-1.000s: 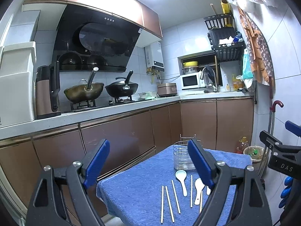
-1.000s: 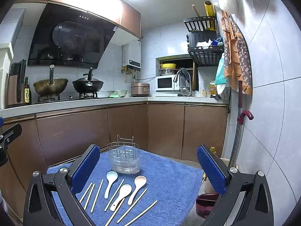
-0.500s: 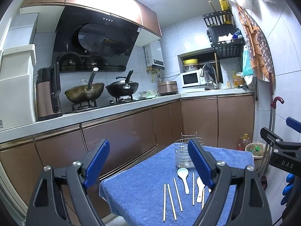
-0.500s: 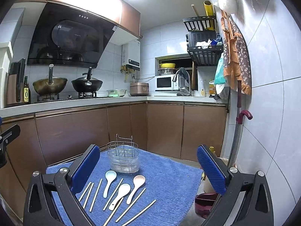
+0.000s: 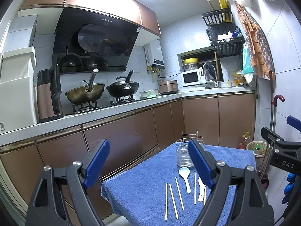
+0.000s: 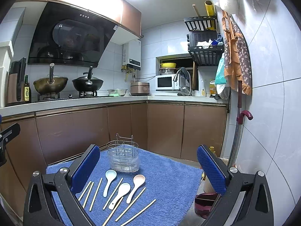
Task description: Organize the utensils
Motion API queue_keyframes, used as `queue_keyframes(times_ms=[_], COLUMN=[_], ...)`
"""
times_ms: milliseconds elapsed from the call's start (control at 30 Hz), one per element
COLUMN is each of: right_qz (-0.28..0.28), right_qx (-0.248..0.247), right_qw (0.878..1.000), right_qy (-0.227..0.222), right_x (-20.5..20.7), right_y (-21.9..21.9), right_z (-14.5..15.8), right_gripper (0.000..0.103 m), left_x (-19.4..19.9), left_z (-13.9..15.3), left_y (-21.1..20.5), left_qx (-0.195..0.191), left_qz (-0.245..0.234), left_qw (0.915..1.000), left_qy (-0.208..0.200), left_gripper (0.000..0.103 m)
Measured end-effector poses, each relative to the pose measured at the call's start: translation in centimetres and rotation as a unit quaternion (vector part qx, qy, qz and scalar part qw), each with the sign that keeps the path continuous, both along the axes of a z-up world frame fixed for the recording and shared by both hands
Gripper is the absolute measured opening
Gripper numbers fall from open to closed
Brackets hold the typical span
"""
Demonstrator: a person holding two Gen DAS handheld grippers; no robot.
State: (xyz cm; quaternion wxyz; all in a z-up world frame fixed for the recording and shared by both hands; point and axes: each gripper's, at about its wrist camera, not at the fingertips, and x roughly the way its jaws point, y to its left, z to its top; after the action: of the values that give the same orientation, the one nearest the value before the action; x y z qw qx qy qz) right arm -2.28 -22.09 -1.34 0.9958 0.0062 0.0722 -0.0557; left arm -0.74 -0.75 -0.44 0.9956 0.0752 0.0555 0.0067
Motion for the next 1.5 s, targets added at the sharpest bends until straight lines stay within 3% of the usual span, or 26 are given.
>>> queue_keyframes(times_ms=[700,1500], right_qz=[-0.004,-0.002], right_qx=[-0.004,-0.008], right_qw=[1.000,0.999], right_qy=[-0.003,0.041], right_x=[0.0,4.1], right_y=[-0.1,-1.2], right_z=[0.4,-2.7], right_gripper=[0.103,0.103], left_x=[-0.5,4.0], left_z=[0.6,-1.1], left_y=[0.2,-1.4], left_qx=[-0.020,-0.012], left_qz=[0.000,-0.014], left_qw=[0.9994,0.9995], left_qy=[-0.028,0.024], left_gripper=[0.084,0.084])
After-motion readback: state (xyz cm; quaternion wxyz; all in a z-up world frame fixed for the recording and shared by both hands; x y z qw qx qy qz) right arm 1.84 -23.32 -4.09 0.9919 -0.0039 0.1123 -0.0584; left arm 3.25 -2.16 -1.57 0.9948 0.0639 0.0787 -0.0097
